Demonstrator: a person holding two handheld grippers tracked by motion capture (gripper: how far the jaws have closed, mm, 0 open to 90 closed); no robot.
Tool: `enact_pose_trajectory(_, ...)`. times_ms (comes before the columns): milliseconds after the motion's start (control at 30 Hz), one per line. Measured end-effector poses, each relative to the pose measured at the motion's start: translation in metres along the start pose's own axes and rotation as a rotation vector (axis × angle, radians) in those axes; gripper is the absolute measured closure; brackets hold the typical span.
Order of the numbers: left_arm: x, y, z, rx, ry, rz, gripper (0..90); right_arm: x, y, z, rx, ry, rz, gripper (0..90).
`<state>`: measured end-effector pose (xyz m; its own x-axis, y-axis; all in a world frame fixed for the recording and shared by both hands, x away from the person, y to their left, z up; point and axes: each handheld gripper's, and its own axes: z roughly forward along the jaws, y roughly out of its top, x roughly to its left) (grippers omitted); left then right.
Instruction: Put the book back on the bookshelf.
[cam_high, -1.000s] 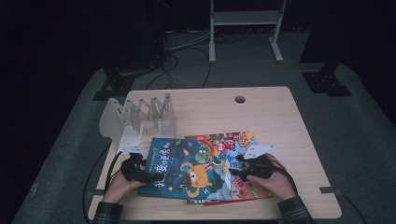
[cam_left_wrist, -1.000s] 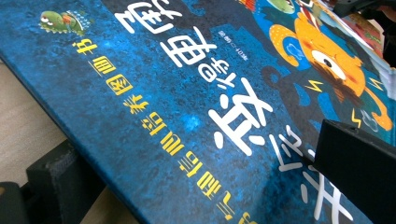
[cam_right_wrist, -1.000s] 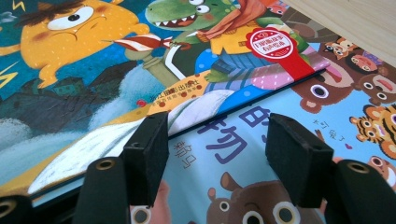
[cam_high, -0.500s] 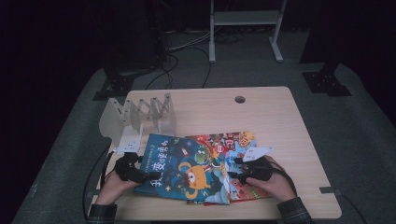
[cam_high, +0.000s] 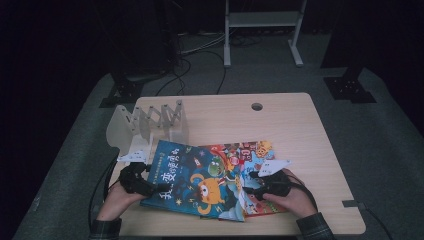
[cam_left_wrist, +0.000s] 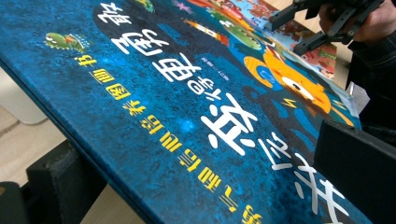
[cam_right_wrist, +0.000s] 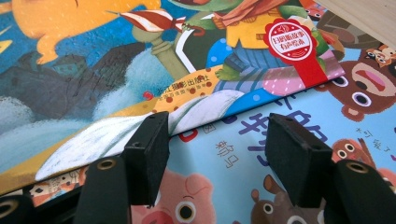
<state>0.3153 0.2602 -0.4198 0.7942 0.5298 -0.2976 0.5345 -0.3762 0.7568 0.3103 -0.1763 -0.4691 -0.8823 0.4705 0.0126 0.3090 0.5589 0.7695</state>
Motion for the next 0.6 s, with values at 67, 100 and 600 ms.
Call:
enact_pose_trajectory(67, -0.003, 0.003, -0.002, -0.005, 0.002, 0.005, 0.0, 0.001, 0.000, 0.000, 0.000, -0.001, -0.007, 38.9)
enact_pose_trajectory(100, -0.004, 0.004, -0.003, -0.006, 0.006, 0.007, 0.0, 0.002, 0.000, 0.000, 0.002, 0.001, -0.007, 38.9)
enact_pose_trajectory(600, -0.018, 0.023, -0.018, 0.023, 0.029, 0.041, 0.0, 0.013, 0.004, 0.003, 0.022, 0.058, -0.022, 35.5)
